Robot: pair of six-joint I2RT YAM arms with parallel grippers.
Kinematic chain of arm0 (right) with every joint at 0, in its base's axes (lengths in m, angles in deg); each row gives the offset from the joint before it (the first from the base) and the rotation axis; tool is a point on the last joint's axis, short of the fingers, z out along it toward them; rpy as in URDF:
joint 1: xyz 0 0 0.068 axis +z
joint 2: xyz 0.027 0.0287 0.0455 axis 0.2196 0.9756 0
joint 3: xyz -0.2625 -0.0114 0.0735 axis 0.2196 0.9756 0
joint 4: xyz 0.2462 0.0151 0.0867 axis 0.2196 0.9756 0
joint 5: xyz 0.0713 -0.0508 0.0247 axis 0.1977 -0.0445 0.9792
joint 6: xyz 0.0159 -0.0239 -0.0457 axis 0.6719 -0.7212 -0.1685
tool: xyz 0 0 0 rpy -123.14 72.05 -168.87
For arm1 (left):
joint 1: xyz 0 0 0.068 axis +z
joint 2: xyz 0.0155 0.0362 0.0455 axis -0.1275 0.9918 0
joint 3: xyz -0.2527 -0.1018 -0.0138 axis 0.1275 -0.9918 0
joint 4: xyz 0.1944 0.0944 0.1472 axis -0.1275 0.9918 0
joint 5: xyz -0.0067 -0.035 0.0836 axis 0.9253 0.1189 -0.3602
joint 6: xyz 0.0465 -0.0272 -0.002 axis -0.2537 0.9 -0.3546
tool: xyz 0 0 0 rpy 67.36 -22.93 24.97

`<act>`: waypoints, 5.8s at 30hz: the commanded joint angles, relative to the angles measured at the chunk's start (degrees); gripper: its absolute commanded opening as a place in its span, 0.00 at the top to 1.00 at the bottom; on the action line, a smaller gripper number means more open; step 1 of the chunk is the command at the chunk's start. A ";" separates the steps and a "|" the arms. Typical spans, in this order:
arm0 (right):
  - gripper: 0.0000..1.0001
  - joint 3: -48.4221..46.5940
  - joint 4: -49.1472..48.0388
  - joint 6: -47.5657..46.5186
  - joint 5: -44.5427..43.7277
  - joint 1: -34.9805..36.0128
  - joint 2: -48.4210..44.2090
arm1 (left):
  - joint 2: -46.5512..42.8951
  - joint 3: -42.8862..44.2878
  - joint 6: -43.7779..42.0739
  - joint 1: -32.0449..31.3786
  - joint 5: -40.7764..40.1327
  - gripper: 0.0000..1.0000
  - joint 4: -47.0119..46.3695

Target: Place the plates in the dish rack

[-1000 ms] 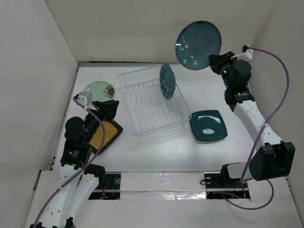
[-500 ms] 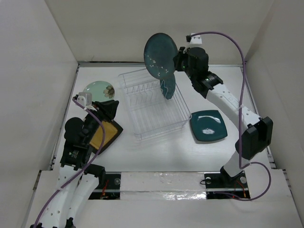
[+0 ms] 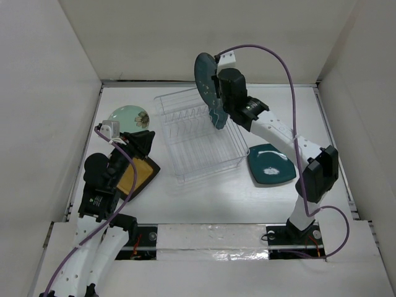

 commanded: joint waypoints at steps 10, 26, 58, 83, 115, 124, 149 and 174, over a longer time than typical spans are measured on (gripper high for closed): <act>1.00 -4.45 -16.20 -7.76 -16.23 3.77 3.36 | 0.19 0.92 -0.27 -0.30 1.14 0.78 -2.16; 1.00 2.75 -17.69 -4.34 -16.41 4.30 4.76 | 0.72 0.91 -0.10 -0.30 1.23 0.78 -2.52; 0.29 14.79 -13.39 14.38 -6.32 4.92 -1.64 | -0.42 0.65 0.08 -0.30 1.75 0.78 -2.61; 0.99 77.02 14.44 61.93 6.62 -14.94 -66.84 | -3.24 0.91 0.60 -0.30 2.37 0.78 -3.04; 0.36 74.40 25.89 53.50 39.31 -29.80 -54.92 | -4.03 1.88 -0.71 -1.89 0.08 0.78 -1.20; 0.36 74.30 21.52 53.15 37.65 -28.64 -47.89 | -4.03 1.79 -0.80 -1.89 -0.09 0.78 -1.20; 0.39 77.64 -12.41 46.29 36.14 -49.13 -33.91 | -2.27 1.27 -0.36 -1.89 0.96 0.78 -1.99; 0.55 82.56 -36.62 48.50 59.62 -57.22 -21.33 | 0.54 1.35 -0.10 -1.89 1.05 0.78 -2.34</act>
